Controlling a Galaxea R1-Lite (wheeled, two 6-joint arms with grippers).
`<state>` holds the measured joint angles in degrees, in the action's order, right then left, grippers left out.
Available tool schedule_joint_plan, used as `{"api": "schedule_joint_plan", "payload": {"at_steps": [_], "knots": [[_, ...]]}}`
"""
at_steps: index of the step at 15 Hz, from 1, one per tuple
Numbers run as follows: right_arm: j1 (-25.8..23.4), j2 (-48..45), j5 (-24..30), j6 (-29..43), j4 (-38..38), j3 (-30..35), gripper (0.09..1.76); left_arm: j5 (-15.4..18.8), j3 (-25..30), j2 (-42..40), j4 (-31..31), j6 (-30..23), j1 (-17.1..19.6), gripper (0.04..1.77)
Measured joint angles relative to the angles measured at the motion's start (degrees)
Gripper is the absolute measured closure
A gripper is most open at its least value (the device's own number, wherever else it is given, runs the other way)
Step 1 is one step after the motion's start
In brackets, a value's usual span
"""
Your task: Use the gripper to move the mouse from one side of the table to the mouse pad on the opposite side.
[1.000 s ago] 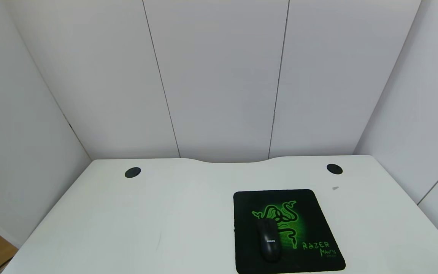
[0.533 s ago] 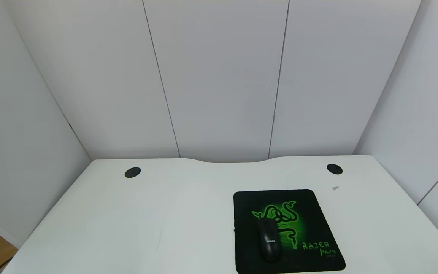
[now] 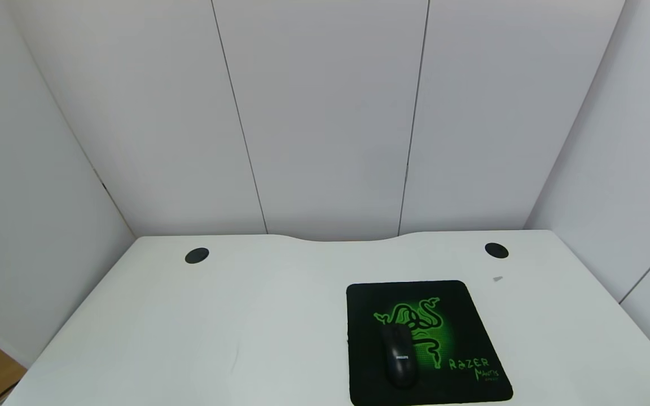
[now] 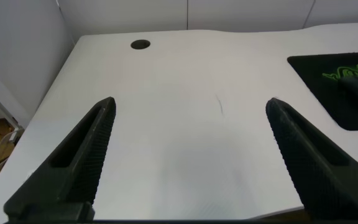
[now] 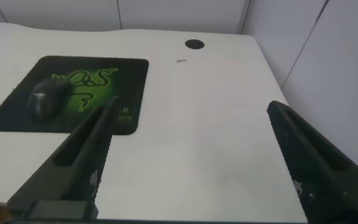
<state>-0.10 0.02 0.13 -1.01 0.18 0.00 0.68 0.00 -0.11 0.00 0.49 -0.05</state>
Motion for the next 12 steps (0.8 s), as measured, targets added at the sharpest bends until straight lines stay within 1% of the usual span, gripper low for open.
{"api": "schedule_joint_plan", "payload": {"at_steps": [9, 12], "knots": [[0.0, 0.0, 0.0, 0.0, 0.0, 0.0, 0.14, -0.1, 0.0, 0.0, 0.1, -0.1, 0.0, 0.09], [0.0, 0.0, 0.0, 0.0, 0.0, 0.0, 0.14, -0.4, 0.0, 0.0, 0.1, -2.2, 0.0, 0.09]]}}
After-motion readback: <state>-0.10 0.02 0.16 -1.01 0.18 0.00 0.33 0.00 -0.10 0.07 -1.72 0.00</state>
